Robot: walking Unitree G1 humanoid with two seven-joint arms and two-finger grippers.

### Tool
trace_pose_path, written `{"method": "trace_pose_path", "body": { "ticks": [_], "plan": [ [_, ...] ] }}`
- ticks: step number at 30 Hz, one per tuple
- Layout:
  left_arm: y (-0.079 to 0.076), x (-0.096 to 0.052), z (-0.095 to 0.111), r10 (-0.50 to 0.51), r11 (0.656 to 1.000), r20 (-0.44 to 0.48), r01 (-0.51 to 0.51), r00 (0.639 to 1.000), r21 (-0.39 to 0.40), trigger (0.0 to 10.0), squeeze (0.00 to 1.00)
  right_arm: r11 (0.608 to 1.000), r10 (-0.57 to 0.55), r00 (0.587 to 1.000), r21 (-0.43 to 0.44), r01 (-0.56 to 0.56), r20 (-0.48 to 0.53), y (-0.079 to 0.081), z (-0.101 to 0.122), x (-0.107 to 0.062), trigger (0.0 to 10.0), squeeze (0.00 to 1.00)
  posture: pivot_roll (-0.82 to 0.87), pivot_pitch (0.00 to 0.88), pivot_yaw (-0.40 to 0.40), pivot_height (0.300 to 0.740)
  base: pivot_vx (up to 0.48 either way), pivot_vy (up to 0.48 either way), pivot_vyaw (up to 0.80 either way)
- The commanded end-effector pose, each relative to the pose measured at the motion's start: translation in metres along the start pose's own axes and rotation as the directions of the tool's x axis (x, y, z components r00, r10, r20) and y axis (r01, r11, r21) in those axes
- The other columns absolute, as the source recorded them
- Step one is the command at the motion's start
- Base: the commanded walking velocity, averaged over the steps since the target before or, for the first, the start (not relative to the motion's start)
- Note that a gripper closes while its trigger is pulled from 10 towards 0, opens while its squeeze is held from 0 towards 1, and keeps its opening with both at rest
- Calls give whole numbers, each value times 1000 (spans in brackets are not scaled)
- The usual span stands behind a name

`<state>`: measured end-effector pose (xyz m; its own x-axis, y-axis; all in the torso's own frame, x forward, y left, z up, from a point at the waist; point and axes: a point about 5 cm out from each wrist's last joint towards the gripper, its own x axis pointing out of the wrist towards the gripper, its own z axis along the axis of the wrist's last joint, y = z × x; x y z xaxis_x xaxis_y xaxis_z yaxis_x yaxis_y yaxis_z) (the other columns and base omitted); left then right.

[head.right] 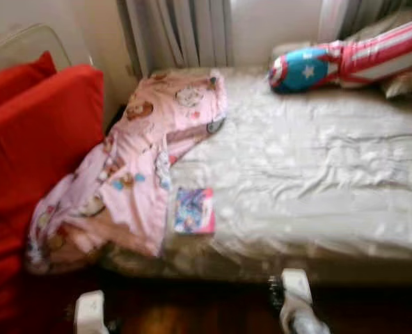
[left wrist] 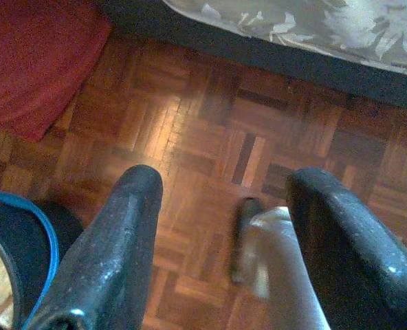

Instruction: Clean up the room

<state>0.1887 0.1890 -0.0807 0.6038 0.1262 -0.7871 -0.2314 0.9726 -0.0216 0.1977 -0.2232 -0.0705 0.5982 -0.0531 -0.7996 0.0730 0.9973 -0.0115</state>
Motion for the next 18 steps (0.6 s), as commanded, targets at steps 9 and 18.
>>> {"method": "trace_pose_path", "body": {
  "ticks": [9, 18],
  "plan": [
    [10, -1, -1, 25, 999, -3, -25, 1000, 21, 10000, 0, 1000, 23, 1000, -10, -22, 21, 8, 8, 2, 10000, 0, -6, 14, 33, 740, 0, 113, 0],
    [9, 0, 0, 20, 1000, 1, -20, 1000, 0, 10000, 0, 1000, 26, 999, -12, -26, 24, 8, 9, 2, 10000, 0, -3, 26, 32, 740, 0, 0, 0]
  ]
}}
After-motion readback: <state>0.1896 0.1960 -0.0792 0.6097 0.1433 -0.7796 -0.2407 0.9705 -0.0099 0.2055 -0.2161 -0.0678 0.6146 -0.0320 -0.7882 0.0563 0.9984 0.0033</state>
